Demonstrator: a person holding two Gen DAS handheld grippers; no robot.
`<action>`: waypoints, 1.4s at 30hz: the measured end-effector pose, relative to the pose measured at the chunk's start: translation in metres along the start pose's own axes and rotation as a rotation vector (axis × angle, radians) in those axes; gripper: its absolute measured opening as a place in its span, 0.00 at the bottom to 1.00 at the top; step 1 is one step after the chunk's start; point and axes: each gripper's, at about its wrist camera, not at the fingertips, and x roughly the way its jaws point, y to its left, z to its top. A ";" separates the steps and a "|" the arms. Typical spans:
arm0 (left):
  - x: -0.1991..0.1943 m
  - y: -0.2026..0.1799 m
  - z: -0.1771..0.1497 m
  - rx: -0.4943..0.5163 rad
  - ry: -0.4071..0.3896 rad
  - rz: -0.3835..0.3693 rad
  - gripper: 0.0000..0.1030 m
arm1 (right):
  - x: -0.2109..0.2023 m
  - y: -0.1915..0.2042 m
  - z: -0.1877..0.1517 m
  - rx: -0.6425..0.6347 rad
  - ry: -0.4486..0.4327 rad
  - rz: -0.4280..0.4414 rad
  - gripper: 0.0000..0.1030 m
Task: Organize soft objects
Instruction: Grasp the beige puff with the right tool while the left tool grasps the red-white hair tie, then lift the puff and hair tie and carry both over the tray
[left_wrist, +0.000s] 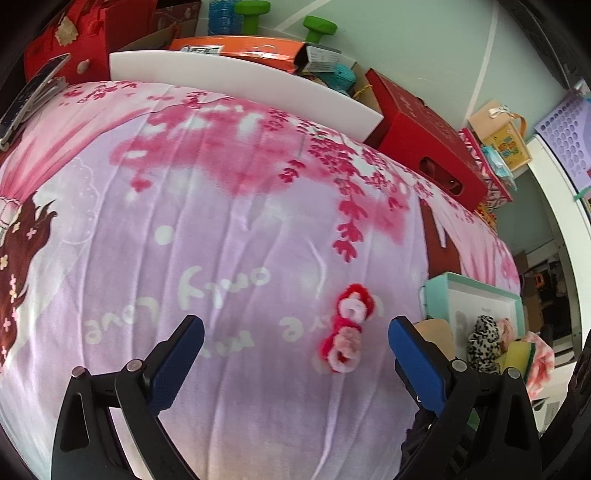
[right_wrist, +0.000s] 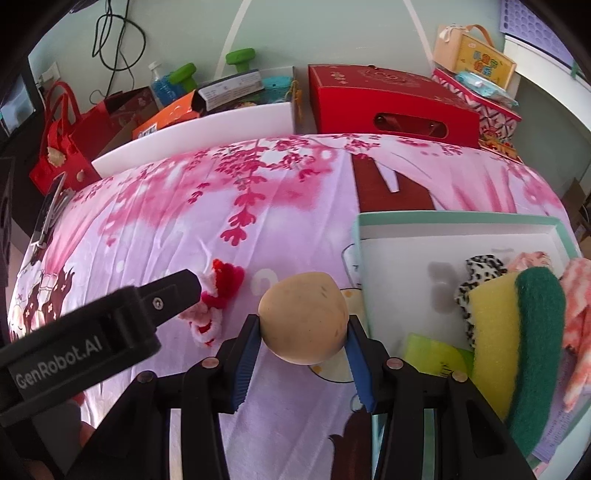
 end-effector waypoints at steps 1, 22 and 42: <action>0.000 -0.001 -0.001 0.003 0.000 -0.006 0.91 | 0.000 -0.001 0.000 0.004 0.000 0.000 0.47; 0.013 -0.008 -0.009 -0.002 0.071 -0.136 0.15 | 0.004 -0.004 -0.001 0.018 0.016 0.006 0.47; -0.050 -0.018 0.008 0.010 -0.094 -0.183 0.14 | -0.062 -0.012 0.013 0.047 -0.157 0.040 0.47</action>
